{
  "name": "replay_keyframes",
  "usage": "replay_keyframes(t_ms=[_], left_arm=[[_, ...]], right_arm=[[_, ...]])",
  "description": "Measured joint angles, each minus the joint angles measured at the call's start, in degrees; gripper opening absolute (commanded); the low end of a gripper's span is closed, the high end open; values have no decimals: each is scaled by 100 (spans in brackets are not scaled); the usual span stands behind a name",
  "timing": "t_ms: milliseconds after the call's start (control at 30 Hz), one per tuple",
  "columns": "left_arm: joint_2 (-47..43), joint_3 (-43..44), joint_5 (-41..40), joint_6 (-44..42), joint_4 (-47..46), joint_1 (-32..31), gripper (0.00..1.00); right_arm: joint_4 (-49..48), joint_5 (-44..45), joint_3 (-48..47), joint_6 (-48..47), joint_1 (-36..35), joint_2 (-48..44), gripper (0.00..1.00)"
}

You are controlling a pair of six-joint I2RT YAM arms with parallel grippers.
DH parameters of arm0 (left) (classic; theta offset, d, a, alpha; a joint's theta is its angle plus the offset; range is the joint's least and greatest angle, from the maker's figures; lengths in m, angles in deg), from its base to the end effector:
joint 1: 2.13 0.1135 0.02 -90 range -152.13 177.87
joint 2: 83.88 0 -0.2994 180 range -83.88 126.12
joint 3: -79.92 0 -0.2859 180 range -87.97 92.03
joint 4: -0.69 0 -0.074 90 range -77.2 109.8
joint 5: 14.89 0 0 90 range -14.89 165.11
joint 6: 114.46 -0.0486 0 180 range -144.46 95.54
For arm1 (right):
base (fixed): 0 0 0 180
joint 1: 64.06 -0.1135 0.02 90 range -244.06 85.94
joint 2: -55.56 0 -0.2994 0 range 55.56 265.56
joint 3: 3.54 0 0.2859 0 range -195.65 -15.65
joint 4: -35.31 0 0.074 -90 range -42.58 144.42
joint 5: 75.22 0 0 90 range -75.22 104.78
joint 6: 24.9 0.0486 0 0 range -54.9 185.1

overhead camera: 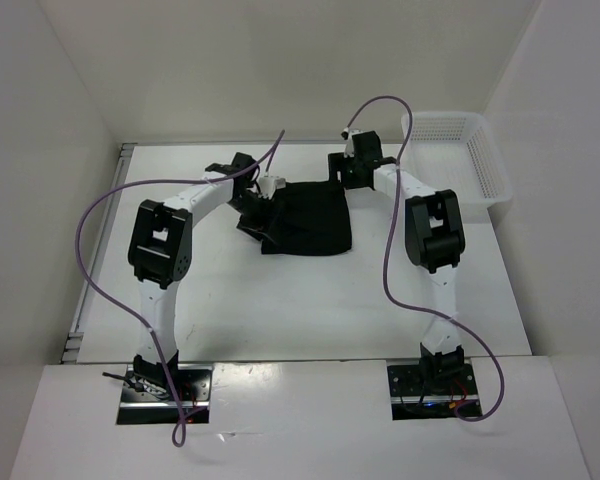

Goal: Fold and stack the shorts
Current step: Fold the shorts

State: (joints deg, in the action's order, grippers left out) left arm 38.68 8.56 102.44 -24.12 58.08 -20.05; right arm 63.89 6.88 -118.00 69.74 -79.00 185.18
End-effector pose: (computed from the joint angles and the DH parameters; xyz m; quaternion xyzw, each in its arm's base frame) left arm 0.4652 -0.1739 0.1861 0.1844 0.9417 -0.2552 0.1188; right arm 0.5540 0.1547 0.1849 -0.1093 0.9113 0.1291 0.3754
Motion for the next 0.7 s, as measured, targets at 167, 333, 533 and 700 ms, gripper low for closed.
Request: replay_keyframes(t_ms=[167, 333, 533, 700], left_arm=[[125, 133, 120, 7, 28, 0, 40], [186, 205, 153, -2, 116, 9, 17], [186, 245, 118, -2, 238, 15, 0], [184, 356, -61, -7, 584, 114, 0]], right_arm=[[-33, -109, 0, 59, 35, 168, 67], [-66, -208, 0, 208, 35, 297, 55], [-57, -234, -83, 391, 35, 365, 9], [-44, 39, -424, 546, 28, 501, 0]])
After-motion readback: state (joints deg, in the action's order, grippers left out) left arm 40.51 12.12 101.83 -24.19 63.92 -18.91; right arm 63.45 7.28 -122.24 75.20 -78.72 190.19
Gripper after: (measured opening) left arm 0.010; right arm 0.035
